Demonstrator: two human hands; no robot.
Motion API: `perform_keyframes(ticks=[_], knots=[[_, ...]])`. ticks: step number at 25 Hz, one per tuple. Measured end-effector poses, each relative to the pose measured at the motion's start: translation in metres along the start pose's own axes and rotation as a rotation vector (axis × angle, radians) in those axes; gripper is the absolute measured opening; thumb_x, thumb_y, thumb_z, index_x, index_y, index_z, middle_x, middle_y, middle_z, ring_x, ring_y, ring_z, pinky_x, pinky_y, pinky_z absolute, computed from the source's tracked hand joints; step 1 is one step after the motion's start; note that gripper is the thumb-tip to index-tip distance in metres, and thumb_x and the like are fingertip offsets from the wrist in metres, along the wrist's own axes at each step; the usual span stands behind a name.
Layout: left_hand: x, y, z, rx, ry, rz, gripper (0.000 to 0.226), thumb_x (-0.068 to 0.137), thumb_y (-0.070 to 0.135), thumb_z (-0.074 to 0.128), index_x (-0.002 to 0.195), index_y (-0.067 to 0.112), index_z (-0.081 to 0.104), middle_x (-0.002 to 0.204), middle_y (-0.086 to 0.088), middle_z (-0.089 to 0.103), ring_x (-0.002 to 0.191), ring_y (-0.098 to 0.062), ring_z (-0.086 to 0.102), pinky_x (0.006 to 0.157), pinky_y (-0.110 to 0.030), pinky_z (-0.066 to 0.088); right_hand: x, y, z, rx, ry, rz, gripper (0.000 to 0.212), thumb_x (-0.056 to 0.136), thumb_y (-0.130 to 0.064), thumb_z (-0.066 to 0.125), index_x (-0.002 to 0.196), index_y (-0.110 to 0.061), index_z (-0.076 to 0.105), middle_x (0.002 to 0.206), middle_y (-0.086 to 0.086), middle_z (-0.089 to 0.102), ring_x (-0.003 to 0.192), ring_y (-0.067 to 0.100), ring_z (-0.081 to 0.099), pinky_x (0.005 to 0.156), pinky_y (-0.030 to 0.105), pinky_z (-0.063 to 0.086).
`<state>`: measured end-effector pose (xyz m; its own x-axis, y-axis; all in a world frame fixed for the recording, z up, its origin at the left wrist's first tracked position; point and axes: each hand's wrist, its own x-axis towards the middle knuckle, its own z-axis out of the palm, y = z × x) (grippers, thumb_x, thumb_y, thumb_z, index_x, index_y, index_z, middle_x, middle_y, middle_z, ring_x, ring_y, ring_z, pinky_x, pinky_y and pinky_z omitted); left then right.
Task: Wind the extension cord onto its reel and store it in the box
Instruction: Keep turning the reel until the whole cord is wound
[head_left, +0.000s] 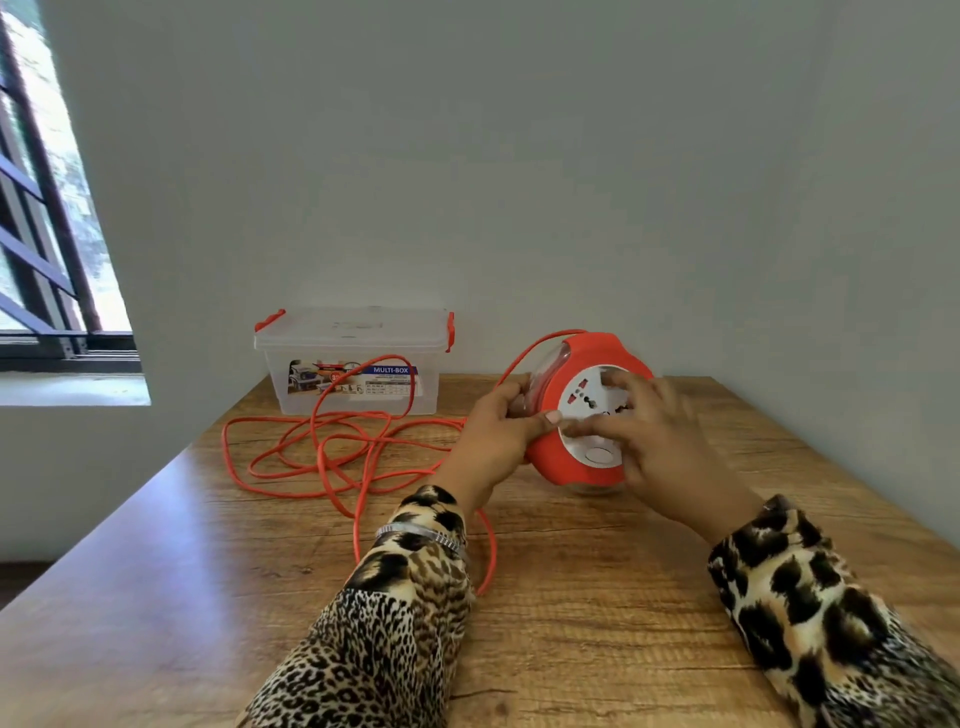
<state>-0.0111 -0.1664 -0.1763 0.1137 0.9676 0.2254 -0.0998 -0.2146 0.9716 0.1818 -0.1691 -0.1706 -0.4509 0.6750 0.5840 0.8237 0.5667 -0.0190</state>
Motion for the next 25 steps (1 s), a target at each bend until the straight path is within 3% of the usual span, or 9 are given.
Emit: perform_keyframes(ticks=[3, 6, 9, 11, 15, 18, 20, 22, 25], knots=[[-0.004, 0.004, -0.002, 0.018, -0.035, 0.006, 0.045, 0.089, 0.007, 0.064, 0.131, 0.021, 0.055, 0.117, -0.004, 0.070, 0.102, -0.020, 0.068, 0.073, -0.031, 0.059, 0.000, -0.003, 0.004, -0.165, -0.121, -0.006, 0.050, 0.075, -0.029, 0.076, 0.121, -0.041, 0.062, 0.143, 0.019, 0.041, 0.123, 0.038, 0.037, 0.100, 0.053, 0.030], [-0.007, 0.004, -0.001, 0.033, -0.025, 0.014, 0.047, 0.089, 0.008, 0.066, 0.132, 0.020, 0.053, 0.116, -0.002, 0.070, 0.104, -0.023, 0.067, 0.078, -0.039, 0.059, 0.000, -0.004, 0.004, -0.276, 0.001, -0.053, 0.054, 0.068, -0.022, 0.081, 0.117, -0.037, 0.065, 0.130, 0.025, 0.054, 0.109, 0.043, 0.052, 0.089, 0.054, 0.041], [-0.007, 0.005, 0.000, 0.087, 0.014, 0.037, 0.042, 0.085, 0.009, 0.071, 0.122, 0.024, 0.058, 0.092, 0.015, 0.073, 0.089, -0.013, 0.069, 0.073, -0.041, 0.060, -0.001, -0.003, 0.007, -0.336, 0.093, -0.048, 0.053, 0.072, -0.026, 0.075, 0.121, -0.039, 0.061, 0.116, 0.018, 0.064, 0.100, 0.037, 0.057, 0.081, 0.046, 0.042], [-0.009, 0.005, 0.003, 0.101, 0.041, 0.046, 0.040, 0.081, 0.008, 0.074, 0.115, 0.024, 0.059, 0.090, 0.011, 0.069, 0.084, -0.012, 0.068, 0.067, -0.039, 0.060, -0.002, -0.001, 0.008, -0.313, 0.134, 0.047, 0.055, 0.077, -0.038, 0.066, 0.129, -0.041, 0.049, 0.101, 0.009, 0.070, 0.091, 0.030, 0.061, 0.079, 0.041, 0.041], [-0.011, -0.001, 0.015, 0.135, 0.065, 0.025, 0.044, 0.078, 0.007, 0.076, 0.113, 0.022, 0.054, 0.108, -0.001, 0.060, 0.097, -0.025, 0.066, 0.073, -0.046, 0.059, -0.006, -0.003, 0.009, -0.161, 0.198, 0.295, 0.066, 0.076, -0.069, 0.049, 0.133, -0.038, 0.042, 0.072, 0.001, 0.067, 0.068, 0.025, 0.063, 0.066, 0.034, 0.047], [-0.010, -0.005, 0.019, 0.131, 0.068, 0.042, 0.044, 0.076, 0.002, 0.076, 0.108, 0.020, 0.053, 0.100, 0.004, 0.058, 0.083, -0.013, 0.068, 0.063, -0.036, 0.061, -0.004, -0.008, 0.012, 0.050, 0.187, 0.454, 0.069, 0.073, -0.072, 0.048, 0.132, -0.037, 0.041, 0.079, -0.002, 0.067, 0.073, 0.023, 0.064, 0.056, 0.028, 0.044], [-0.009, -0.008, 0.022, 0.142, 0.079, 0.072, 0.043, 0.075, -0.001, 0.076, 0.102, 0.022, 0.053, 0.095, 0.003, 0.062, 0.071, -0.006, 0.068, 0.056, -0.025, 0.057, -0.004, -0.010, 0.014, 0.269, 0.185, 0.536, 0.070, 0.075, -0.069, 0.055, 0.134, -0.033, 0.042, 0.099, -0.002, 0.067, 0.085, 0.020, 0.064, 0.063, 0.030, 0.047], [-0.009, -0.012, 0.024, 0.175, 0.110, 0.088, 0.044, 0.074, 0.001, 0.078, 0.103, 0.023, 0.052, 0.097, 0.001, 0.064, 0.079, -0.012, 0.069, 0.061, -0.026, 0.055, -0.002, -0.011, 0.016, 0.564, 0.183, 0.626, 0.067, 0.078, -0.060, 0.062, 0.135, -0.029, 0.044, 0.116, -0.004, 0.060, 0.092, 0.013, 0.060, 0.070, 0.030, 0.049], [-0.006, -0.015, 0.025, 0.163, 0.142, 0.078, 0.049, 0.074, 0.003, 0.078, 0.100, 0.029, 0.047, 0.096, 0.008, 0.060, 0.087, -0.017, 0.067, 0.071, -0.035, 0.058, 0.004, -0.013, 0.011, 1.183, 0.080, 0.858, 0.054, 0.087, -0.040, 0.064, 0.133, -0.021, 0.046, 0.105, 0.006, 0.069, 0.064, 0.007, 0.062, 0.048, 0.019, 0.044]])
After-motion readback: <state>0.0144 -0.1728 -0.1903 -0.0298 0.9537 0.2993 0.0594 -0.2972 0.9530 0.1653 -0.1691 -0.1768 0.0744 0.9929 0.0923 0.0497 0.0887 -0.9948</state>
